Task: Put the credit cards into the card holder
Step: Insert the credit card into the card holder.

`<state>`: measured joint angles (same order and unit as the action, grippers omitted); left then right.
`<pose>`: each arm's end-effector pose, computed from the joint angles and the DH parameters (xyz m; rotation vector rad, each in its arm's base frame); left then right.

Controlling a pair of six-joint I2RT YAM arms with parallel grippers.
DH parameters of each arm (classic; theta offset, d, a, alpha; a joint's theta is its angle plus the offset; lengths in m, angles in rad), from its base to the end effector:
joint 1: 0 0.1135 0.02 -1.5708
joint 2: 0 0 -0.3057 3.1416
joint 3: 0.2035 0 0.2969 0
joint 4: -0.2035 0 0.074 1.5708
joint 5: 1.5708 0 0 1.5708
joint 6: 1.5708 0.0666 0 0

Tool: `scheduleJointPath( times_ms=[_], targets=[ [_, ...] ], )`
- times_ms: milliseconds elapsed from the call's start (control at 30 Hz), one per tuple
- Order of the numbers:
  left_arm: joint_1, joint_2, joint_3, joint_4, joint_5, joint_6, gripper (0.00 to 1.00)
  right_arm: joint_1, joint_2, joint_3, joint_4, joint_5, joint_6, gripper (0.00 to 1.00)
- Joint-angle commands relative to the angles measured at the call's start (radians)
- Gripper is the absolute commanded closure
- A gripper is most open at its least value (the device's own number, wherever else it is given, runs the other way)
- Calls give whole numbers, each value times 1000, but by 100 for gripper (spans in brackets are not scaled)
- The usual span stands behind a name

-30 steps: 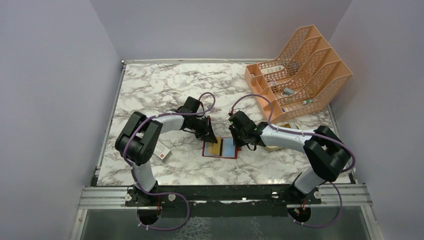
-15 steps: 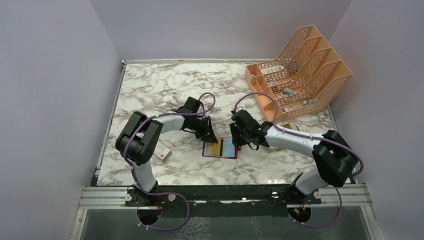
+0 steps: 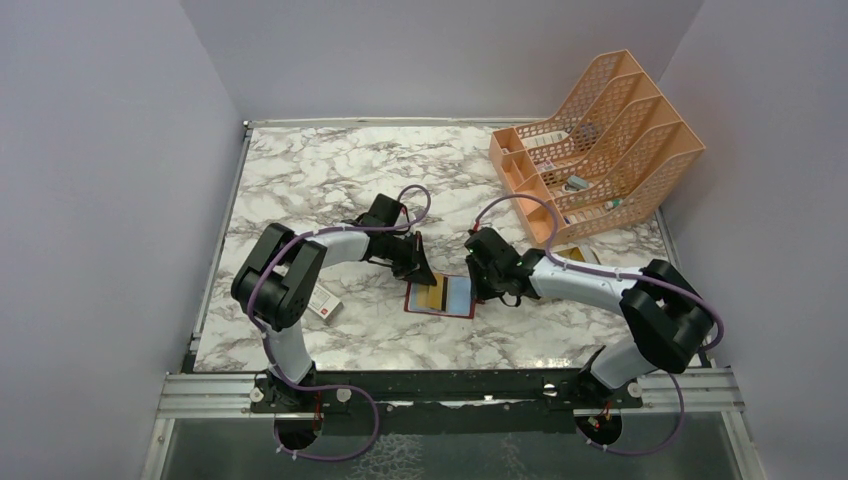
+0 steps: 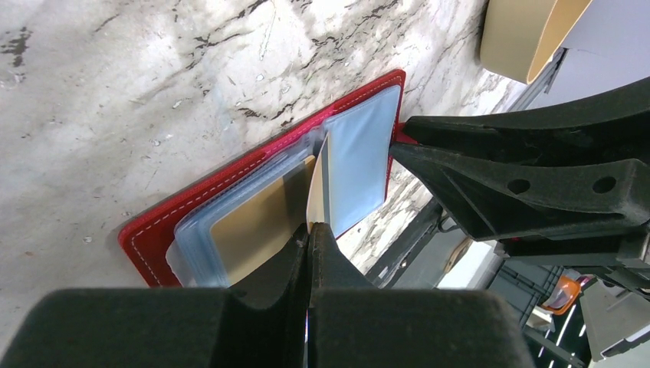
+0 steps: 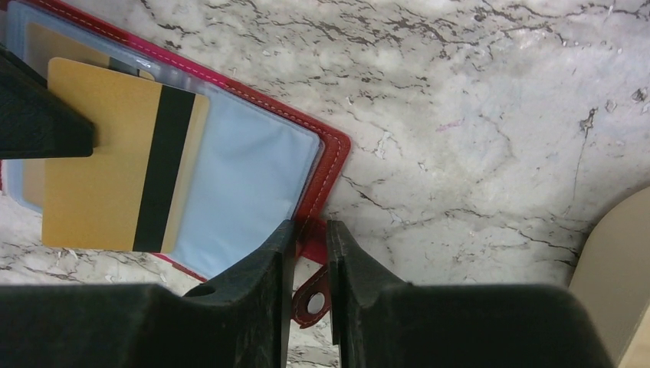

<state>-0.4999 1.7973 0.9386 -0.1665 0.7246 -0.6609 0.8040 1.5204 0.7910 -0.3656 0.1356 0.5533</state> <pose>0.3197 -0.2249 0.1246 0.0705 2.8022 -1.3112 0.2323 0.2282 0.1453 -0.2908 2.6600 0.2658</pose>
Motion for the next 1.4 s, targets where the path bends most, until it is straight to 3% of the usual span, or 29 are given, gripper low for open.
scheduleJointPath(
  times_ms=[0, 867, 1133, 1367],
  targets=[
    [-9, 3, -27, 20, -33, -1, 100, 6, 15, -22, 8, -2, 10, 80],
    [-57, 25, -67, 122, -49, -46, 100, 6, 25, -39, 38, -15, 12, 86],
    [-59, -39, -49, 84, -138, -52, 66, 5, -4, -39, 29, -10, 17, 86],
    [-61, -90, -62, 54, -173, -52, 55, 6, -1, -57, 58, -37, 29, 87]
  ],
)
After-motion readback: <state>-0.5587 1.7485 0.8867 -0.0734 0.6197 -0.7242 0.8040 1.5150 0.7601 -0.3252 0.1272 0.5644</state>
